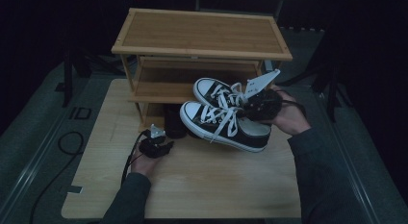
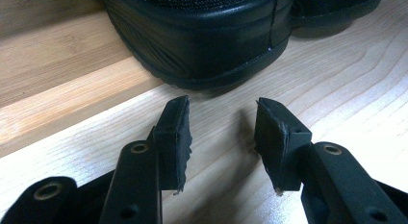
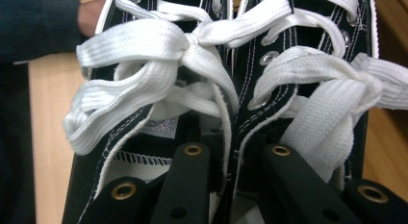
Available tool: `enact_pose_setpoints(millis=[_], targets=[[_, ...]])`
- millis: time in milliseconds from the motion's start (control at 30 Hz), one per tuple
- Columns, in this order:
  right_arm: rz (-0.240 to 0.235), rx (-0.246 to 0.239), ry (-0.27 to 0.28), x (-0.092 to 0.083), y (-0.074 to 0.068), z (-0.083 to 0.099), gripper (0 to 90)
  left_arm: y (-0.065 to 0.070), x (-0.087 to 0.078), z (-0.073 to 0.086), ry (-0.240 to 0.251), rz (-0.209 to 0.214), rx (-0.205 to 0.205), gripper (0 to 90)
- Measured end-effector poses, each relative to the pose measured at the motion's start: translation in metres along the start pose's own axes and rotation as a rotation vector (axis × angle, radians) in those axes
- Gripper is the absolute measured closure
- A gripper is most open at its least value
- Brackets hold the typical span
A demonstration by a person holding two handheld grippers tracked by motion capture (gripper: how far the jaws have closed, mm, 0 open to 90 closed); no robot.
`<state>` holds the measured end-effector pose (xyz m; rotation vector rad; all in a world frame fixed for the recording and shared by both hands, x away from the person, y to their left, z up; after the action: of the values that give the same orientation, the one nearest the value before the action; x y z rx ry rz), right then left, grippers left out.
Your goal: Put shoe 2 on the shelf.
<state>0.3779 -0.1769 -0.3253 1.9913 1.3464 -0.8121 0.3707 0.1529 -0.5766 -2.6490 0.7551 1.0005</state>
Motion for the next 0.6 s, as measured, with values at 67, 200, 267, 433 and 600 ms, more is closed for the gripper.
enact_pose_setpoints(millis=[67,200,267,433,600], targets=[[0.01,0.002,-0.006,0.001,0.004,-0.004,85.7,0.0,0.0,0.0,-0.002,0.002,-0.001,56.4],[0.028,0.027,-0.016,0.004,0.012,-0.01,85.6,0.0,0.0,0.0,-0.003,0.002,0.001,56.4],[0.033,0.038,-0.02,0.006,0.016,-0.013,85.6,0.0,0.0,0.0,-0.003,0.002,0.0,56.4],[0.053,0.064,-0.031,0.01,0.023,-0.017,85.6,-0.001,0.0,0.0,-0.003,0.001,0.001,56.4],[0.084,0.093,-0.041,0.017,0.029,-0.024,85.6,-0.001,0.0,0.0,-0.003,0.004,0.001,56.5]])
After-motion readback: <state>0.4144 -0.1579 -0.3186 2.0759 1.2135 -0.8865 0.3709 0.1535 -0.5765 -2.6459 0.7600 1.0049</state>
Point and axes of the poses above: each handheld gripper's, and its own axes: x roughly forward along the jaws, z roughly out of its underside, y roughly to its right, the point moved 1 cm from there along x, roughly forward along the jaws, and after that the axes turned 3 degrees about x, right-handed, at the moved point
